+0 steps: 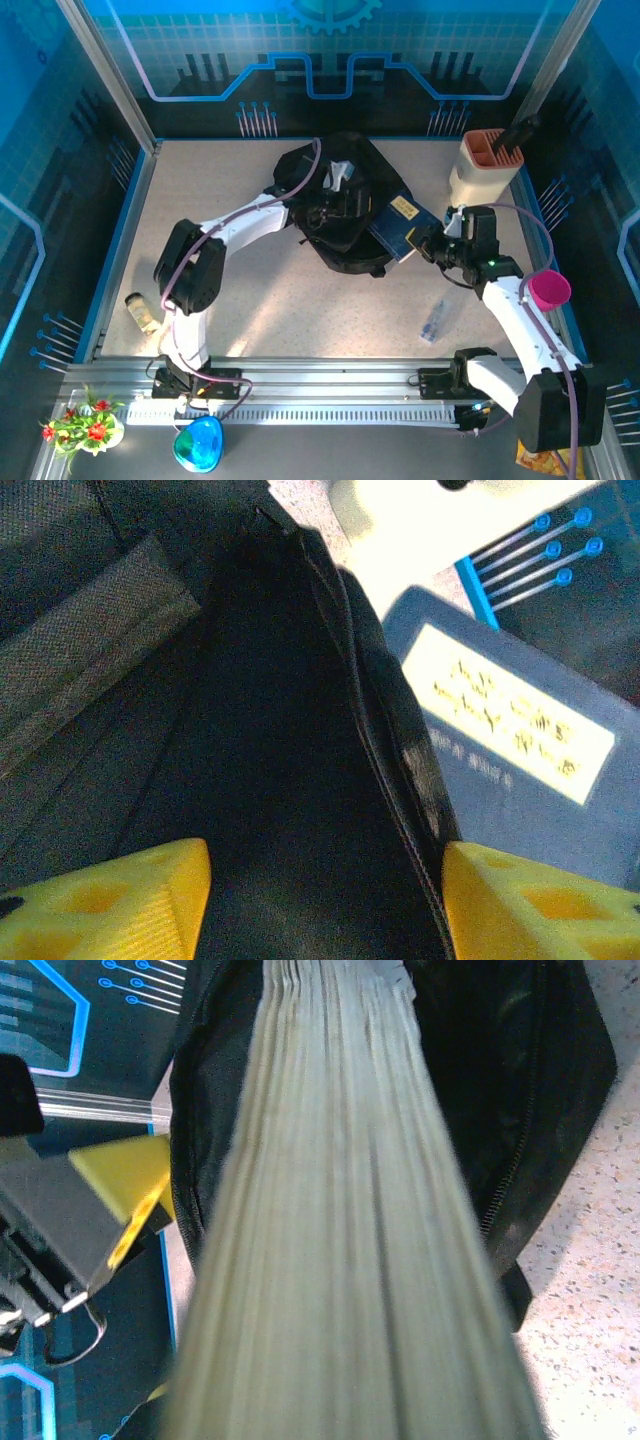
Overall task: Pack the student bag
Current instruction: Place the book in the student bag.
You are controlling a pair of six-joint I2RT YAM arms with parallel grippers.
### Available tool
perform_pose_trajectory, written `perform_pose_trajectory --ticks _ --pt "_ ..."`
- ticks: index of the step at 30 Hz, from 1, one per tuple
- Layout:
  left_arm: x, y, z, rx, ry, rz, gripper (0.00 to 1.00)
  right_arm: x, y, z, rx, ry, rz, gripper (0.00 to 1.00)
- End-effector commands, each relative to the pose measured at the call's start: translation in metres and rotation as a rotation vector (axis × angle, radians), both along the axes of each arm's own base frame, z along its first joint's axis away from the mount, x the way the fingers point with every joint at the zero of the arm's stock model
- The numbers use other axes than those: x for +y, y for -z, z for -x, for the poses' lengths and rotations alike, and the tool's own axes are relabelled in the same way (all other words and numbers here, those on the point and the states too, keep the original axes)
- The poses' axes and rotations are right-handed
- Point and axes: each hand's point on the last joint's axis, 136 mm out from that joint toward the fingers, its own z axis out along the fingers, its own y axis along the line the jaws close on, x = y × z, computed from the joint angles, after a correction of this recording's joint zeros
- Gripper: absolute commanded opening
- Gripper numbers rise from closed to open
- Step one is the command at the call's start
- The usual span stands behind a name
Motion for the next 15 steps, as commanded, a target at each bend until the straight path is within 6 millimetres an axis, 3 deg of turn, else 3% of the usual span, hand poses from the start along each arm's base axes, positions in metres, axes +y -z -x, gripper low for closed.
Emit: perform_pose_trajectory --ticks 1,6,10,15 --pt "0.009 -0.011 0.023 -0.042 0.055 -0.052 0.70 0.012 -0.034 -0.011 -0.117 -0.049 -0.024 0.01" --pt "0.006 -0.019 0.044 -0.092 0.081 -0.108 0.75 0.015 -0.037 -0.014 -0.121 -0.062 -0.022 0.02" --pt "0.004 -0.017 0.044 -0.127 0.063 -0.173 0.75 0.016 -0.035 -0.015 -0.117 -0.063 -0.024 0.01" --pt "0.009 -0.002 0.027 -0.116 0.000 -0.301 0.58 0.015 -0.034 -0.015 -0.118 -0.059 -0.017 0.02"
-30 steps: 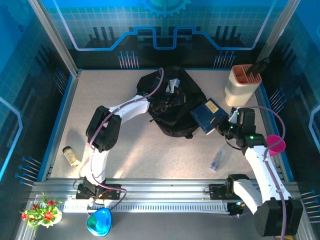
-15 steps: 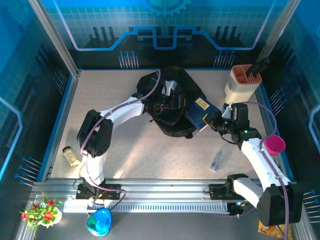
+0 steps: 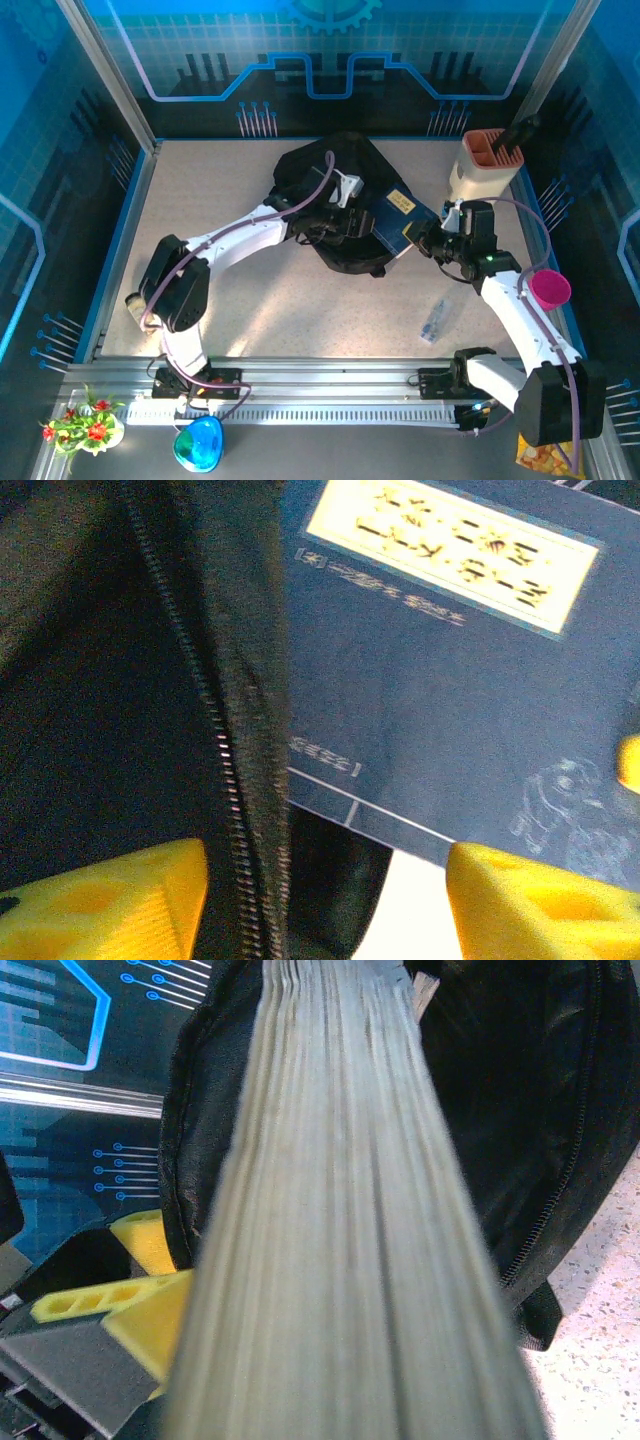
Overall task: Pack the student bag
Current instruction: Place the book in the student bag.
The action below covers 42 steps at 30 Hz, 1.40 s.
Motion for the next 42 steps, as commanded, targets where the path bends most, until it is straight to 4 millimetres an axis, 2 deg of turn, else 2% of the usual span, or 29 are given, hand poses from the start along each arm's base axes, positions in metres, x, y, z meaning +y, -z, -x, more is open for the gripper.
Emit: perform_pose_trajectory --ticks 1,4,6,9,15,18,24,32,37,42 --pt "0.011 0.004 -0.018 -0.030 -0.059 -0.113 0.53 0.008 -0.026 -0.007 -0.094 -0.036 -0.011 0.02" --pt "0.012 0.003 -0.027 -0.047 -0.085 -0.138 0.38 0.007 -0.022 -0.006 -0.084 -0.030 -0.004 0.02" --pt "0.010 -0.010 -0.035 -0.082 -0.096 -0.133 0.25 0.001 -0.012 -0.002 -0.058 0.002 0.017 0.02" --pt "0.006 -0.039 -0.044 -0.154 -0.098 -0.108 0.11 -0.008 0.005 0.005 -0.024 0.054 0.039 0.02" --pt "0.004 -0.087 -0.053 -0.301 -0.104 -0.051 0.00 -0.008 0.018 0.011 0.012 0.085 0.000 0.02" --pt "0.004 -0.113 -0.052 -0.382 -0.102 0.000 0.00 0.002 0.018 0.006 0.017 0.056 -0.047 0.02" --pt "0.005 -0.148 -0.046 -0.499 -0.104 0.104 0.00 0.030 -0.002 -0.011 -0.030 -0.019 -0.101 0.02" --pt "0.002 -0.154 -0.037 -0.525 -0.077 0.153 0.00 0.046 -0.001 -0.038 -0.019 -0.005 -0.129 0.02" --pt "0.002 -0.154 -0.037 -0.520 -0.077 0.160 0.00 0.054 0.014 -0.059 0.021 0.021 -0.132 0.02" --pt "0.003 -0.155 -0.036 -0.515 -0.089 0.174 0.00 0.068 0.034 -0.089 0.040 0.038 -0.112 0.03"
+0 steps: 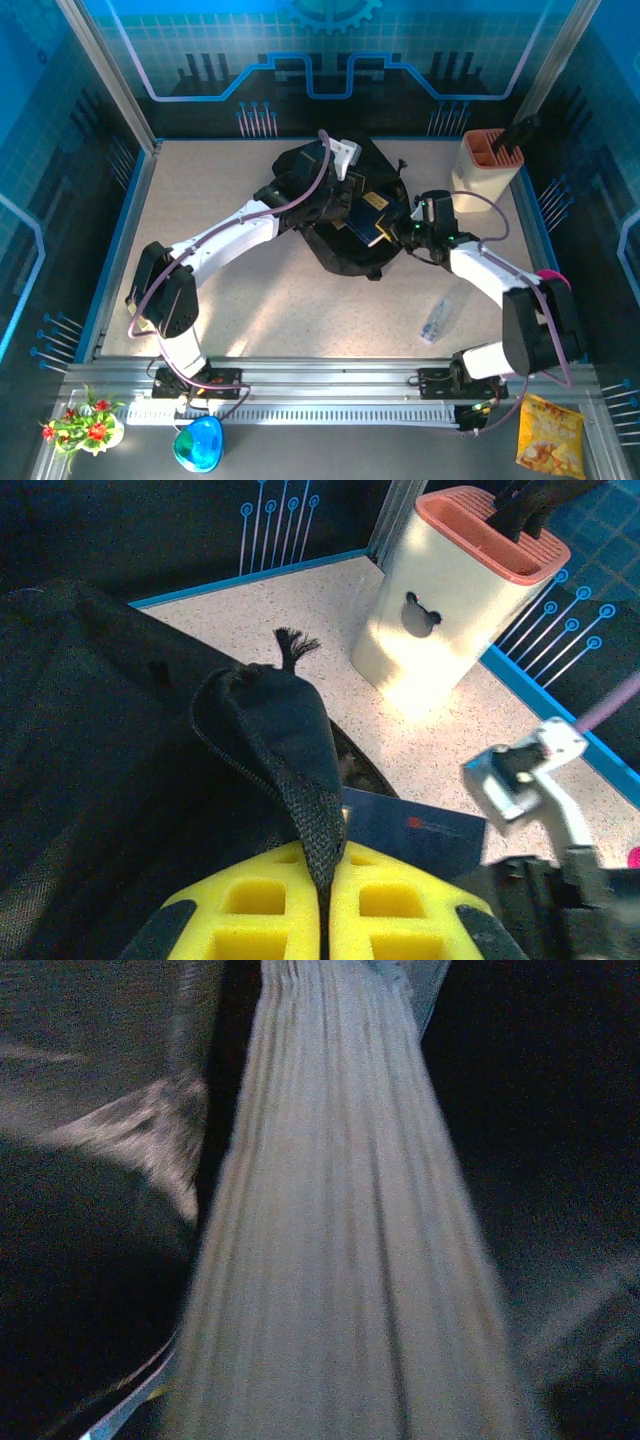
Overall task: Pack the student bag
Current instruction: Place the book in the student bag.
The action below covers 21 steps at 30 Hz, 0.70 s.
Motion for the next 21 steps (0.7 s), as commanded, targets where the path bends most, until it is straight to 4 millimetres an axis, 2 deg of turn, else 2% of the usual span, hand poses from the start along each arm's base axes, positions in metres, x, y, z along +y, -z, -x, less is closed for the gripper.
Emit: perform_pose_trajectory --ticks 1,2,3,6,12,13,17,19,21 --pt "-0.004 -0.059 0.009 -0.135 0.031 0.115 0.00 0.014 -0.015 -0.034 -0.089 0.026 -0.008 0.03" --pt "-0.003 -0.059 0.008 -0.133 0.025 0.118 0.00 0.017 -0.004 -0.038 -0.070 0.030 0.000 0.03" --pt "-0.003 -0.059 0.009 -0.130 0.023 0.122 0.00 0.022 -0.008 -0.051 -0.088 0.031 -0.008 0.03" --pt "0.000 -0.059 0.008 -0.127 0.006 0.124 0.00 0.034 0.008 -0.069 -0.074 0.036 0.014 0.04" --pt "0.005 -0.060 0.008 -0.127 -0.021 0.127 0.00 0.056 0.045 -0.093 -0.006 0.021 0.005 0.11" --pt "0.006 -0.061 0.008 -0.127 -0.024 0.128 0.00 0.060 0.042 -0.100 -0.026 0.017 -0.008 0.12" --pt "0.007 -0.062 0.007 -0.128 -0.035 0.133 0.00 0.065 0.052 -0.106 -0.012 0.010 -0.008 0.18" --pt "0.007 -0.061 0.006 -0.124 -0.040 0.137 0.00 0.065 0.051 -0.106 -0.014 0.000 0.000 0.25" --pt "0.006 -0.060 0.005 -0.120 -0.044 0.139 0.00 0.065 0.052 -0.101 0.003 -0.021 0.007 0.35"
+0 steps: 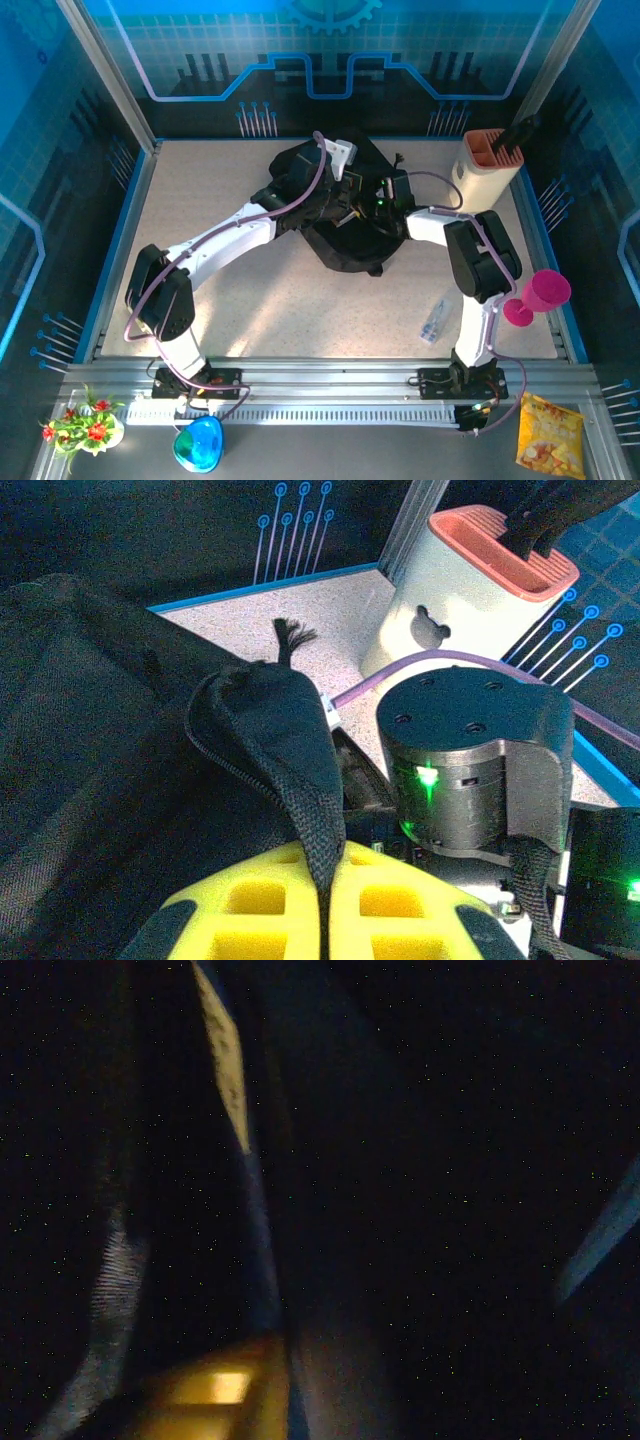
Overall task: Pack the student bag
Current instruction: Place the book in the student bag, then close the student bag at the top-center of the table.
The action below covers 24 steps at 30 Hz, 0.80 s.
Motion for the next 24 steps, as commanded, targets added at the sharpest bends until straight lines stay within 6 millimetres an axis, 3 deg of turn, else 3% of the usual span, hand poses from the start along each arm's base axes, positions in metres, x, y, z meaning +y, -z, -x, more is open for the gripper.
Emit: perform_pose_trajectory --ticks 1,6,10,11,13,17,21,24 --pt "-0.001 -0.058 0.004 -0.119 -0.005 0.116 0.00 0.003 0.002 0.004 0.020 -0.026 0.021 0.39" --pt "0.000 -0.051 0.001 -0.100 -0.019 0.106 0.00 -0.017 -0.012 0.030 0.013 -0.036 0.038 0.59" --pt "0.000 -0.040 0.000 -0.073 -0.022 0.095 0.00 -0.038 -0.031 0.059 -0.023 -0.043 0.015 0.65" --pt "-0.001 -0.036 0.000 -0.062 -0.021 0.093 0.01 -0.042 -0.043 0.064 -0.056 -0.045 0.015 0.67" --pt "-0.002 -0.028 0.003 -0.031 -0.009 0.092 0.05 -0.056 -0.047 0.086 -0.071 -0.043 0.046 0.70" --pt "-0.005 0.000 0.014 0.082 0.024 0.067 0.23 -0.098 -0.069 0.119 -0.127 0.025 0.187 0.76" --pt "0.010 0.027 0.028 0.207 -0.013 0.031 0.53 -0.152 -0.093 0.146 -0.147 0.119 0.336 0.79" --pt "0.029 0.043 0.034 0.270 -0.076 0.033 0.66 -0.175 -0.120 0.155 -0.214 0.163 0.392 0.82"
